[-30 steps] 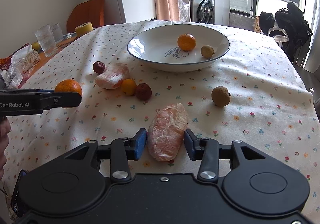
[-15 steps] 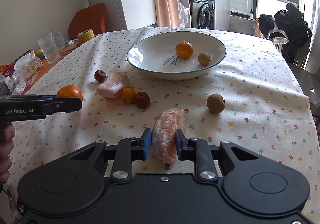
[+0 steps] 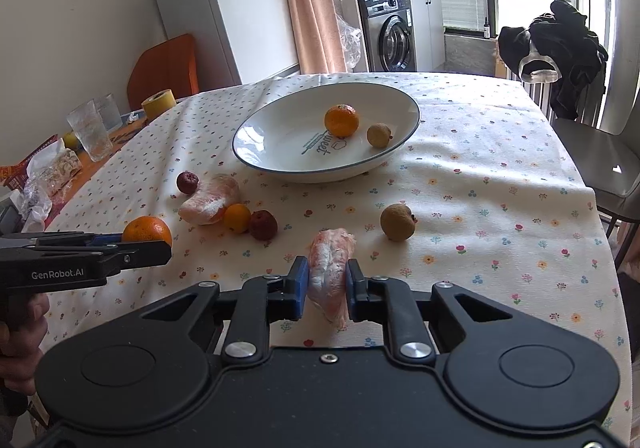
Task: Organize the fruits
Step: 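Grasp and lift the mandarin with the left tool while the right tool lifts the pomelo segment, then lower the mandarin into the bowl and open the left tool while the right tool carries the pomelo over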
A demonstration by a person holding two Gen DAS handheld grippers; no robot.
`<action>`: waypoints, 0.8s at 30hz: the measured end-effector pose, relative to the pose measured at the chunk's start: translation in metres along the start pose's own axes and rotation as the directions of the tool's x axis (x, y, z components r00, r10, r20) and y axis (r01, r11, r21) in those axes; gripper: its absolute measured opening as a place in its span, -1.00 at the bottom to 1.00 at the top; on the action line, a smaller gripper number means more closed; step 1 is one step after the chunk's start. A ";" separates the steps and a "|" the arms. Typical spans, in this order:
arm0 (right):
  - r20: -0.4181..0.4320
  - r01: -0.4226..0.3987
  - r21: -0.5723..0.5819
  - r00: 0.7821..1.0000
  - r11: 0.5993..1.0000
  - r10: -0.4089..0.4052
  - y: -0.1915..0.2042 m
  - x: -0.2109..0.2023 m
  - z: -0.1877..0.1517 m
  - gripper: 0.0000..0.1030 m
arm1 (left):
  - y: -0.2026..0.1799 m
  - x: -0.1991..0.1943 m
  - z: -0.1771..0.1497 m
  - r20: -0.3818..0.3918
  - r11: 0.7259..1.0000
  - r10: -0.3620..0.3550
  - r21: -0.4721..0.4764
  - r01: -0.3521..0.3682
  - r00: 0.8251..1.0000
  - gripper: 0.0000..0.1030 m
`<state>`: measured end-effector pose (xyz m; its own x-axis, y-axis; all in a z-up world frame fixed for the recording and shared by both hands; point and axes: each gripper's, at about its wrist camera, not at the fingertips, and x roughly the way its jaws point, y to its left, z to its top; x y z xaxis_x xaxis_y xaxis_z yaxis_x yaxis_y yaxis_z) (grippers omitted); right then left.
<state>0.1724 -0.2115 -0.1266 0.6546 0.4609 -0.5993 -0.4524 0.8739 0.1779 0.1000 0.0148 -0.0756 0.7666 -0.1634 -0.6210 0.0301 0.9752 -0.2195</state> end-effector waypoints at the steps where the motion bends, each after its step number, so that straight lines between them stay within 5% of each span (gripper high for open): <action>1: 0.005 -0.001 0.004 1.000 1.000 0.001 -0.002 -0.001 0.001 -0.67 | -0.001 0.001 0.000 -0.001 1.000 0.000 0.002 0.000 1.000 -0.25; 24: 0.086 -0.041 -0.002 0.995 0.999 0.041 -0.007 -0.012 0.026 -0.69 | -0.011 -0.008 0.027 0.061 0.999 -0.005 0.038 0.002 0.998 -0.25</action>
<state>0.1837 -0.2187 -0.1002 0.6849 0.5080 -0.5224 -0.4804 0.8538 0.2004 0.1111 0.0092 -0.0476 0.8039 -0.1587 -0.5732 0.0564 0.9797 -0.1921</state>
